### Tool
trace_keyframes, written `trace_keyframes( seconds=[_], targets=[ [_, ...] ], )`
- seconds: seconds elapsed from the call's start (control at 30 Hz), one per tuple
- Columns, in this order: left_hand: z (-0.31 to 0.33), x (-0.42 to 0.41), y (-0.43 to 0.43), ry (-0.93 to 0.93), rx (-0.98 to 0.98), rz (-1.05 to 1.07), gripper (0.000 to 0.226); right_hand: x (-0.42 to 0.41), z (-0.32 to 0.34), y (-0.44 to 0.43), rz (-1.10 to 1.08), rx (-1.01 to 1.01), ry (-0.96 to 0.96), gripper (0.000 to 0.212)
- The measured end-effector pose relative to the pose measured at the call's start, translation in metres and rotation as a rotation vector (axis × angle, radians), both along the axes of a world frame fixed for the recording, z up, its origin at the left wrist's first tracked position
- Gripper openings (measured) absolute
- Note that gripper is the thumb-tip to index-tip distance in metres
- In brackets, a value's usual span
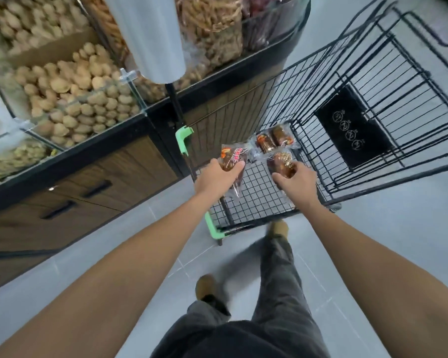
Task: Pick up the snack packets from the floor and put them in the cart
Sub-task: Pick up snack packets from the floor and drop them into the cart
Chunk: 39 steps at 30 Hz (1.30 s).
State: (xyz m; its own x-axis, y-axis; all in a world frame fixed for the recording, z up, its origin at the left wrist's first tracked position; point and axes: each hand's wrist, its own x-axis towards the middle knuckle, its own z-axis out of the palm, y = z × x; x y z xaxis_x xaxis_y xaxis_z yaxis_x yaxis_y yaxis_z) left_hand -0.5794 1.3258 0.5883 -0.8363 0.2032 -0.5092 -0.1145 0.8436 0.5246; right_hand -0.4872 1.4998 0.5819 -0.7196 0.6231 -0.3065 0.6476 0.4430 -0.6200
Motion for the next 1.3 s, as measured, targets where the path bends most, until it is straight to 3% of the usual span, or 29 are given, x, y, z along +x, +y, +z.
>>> trace_keyframes(
  seconds=[0.13, 0.33, 0.43, 0.63, 0.93, 1.03, 1.3],
  targets=[
    [-0.022, -0.018, 0.055, -0.082, -0.001, 0.120, 0.044, -0.036, -0.026, 0.062, 0.077, -0.042, -0.116, 0.028],
    [-0.072, -0.054, 0.117, -0.175, -0.013, 0.374, 0.060, -0.105, -0.073, 0.123, 0.260, -0.053, -0.289, 0.037],
    [-0.096, -0.071, 0.142, -0.207, -0.034, 0.442, 0.056, -0.139, -0.098, 0.141, 0.341, -0.054, -0.323, 0.039],
    [-0.163, -0.101, 0.176, -0.264, -0.087, 0.509, 0.051, -0.183, -0.172, 0.157, 0.323, -0.079, -0.261, 0.056],
    [-0.259, -0.124, 0.175, -0.343, -0.058, 0.734, 0.073, -0.205, -0.256, 0.148, 0.351, 0.065, -0.221, 0.067],
    [-0.267, -0.130, 0.175, -0.330, -0.027, 0.763, 0.058, -0.211, -0.266, 0.143, 0.315, 0.090, -0.227, 0.069],
    [-0.251, -0.119, 0.169, -0.254, 0.020, 0.789, 0.066, -0.201, -0.255, 0.136, 0.429, 0.025, -0.167, 0.065]
  ],
)
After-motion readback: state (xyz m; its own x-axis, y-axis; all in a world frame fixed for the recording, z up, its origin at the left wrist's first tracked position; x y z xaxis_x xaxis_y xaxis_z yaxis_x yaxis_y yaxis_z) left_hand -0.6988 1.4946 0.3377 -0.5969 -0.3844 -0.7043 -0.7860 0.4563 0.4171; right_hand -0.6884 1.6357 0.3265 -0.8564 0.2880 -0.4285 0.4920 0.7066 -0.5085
